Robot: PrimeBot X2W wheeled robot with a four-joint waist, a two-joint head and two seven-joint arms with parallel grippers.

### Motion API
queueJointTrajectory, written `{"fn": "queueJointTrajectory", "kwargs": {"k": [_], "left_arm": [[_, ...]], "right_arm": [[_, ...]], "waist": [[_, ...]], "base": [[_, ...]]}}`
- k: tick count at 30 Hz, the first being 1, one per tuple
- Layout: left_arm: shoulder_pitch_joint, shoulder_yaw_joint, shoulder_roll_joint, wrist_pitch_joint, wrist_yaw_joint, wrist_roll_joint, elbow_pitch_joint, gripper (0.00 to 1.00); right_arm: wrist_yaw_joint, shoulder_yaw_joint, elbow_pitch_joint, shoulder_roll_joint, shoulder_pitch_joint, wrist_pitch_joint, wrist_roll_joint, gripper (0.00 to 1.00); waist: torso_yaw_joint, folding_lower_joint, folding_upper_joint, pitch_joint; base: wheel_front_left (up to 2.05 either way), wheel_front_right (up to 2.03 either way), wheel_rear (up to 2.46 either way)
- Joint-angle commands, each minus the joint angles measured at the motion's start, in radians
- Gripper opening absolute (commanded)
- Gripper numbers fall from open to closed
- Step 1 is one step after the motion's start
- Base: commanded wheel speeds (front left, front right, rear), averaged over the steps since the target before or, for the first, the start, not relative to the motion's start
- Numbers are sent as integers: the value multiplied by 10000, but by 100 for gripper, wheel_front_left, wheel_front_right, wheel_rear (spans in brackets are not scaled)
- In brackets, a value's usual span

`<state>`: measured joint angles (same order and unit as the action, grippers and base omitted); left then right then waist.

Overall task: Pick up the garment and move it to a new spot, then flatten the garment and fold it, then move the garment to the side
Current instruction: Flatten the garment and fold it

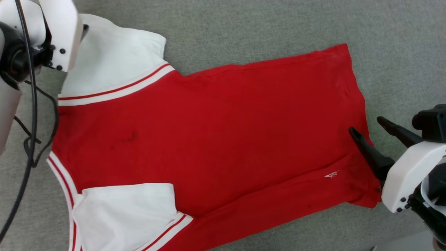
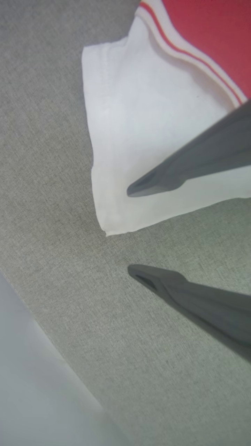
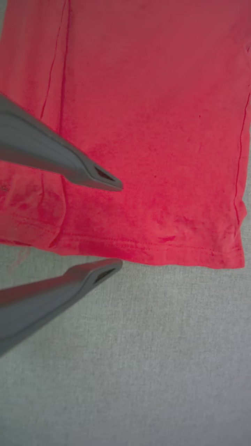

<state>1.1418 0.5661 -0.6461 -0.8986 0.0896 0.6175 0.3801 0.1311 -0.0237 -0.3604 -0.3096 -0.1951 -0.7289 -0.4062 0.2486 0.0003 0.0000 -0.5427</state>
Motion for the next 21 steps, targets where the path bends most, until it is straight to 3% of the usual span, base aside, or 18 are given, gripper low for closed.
{"fn": "queueJointTrajectory", "kwargs": {"k": [1,6,10,12,13,21], "left_arm": [[258,81,7,80,58,-167,262,100],[531,129,222,406,42,-244,1031,100],[216,145,541,-177,132,362,1715,100],[53,127,640,-494,165,675,1929,25],[0,117,676,-552,183,781,1972,0],[-83,-265,912,515,128,1113,1878,0]], "right_arm": [[-9,-75,62,109,-184,118,-109,100],[-9,-198,286,222,-217,337,-158,100],[-9,-362,402,168,-190,420,-242,100],[-10,-389,436,134,-227,445,-282,100],[-10,-381,445,116,-262,456,-294,100],[-10,-96,469,-124,-385,259,-364,100]], "waist": [[169,-3,0,-212],[233,-3,0,-430],[225,-3,0,-486],[219,-3,0,-489],[210,-3,0,-488],[-89,-3,0,-44]], "base": [[0,0,0],[0,0,0],[0,0,0],[0,0,0],[0,0,0],[0,0,0]]}}
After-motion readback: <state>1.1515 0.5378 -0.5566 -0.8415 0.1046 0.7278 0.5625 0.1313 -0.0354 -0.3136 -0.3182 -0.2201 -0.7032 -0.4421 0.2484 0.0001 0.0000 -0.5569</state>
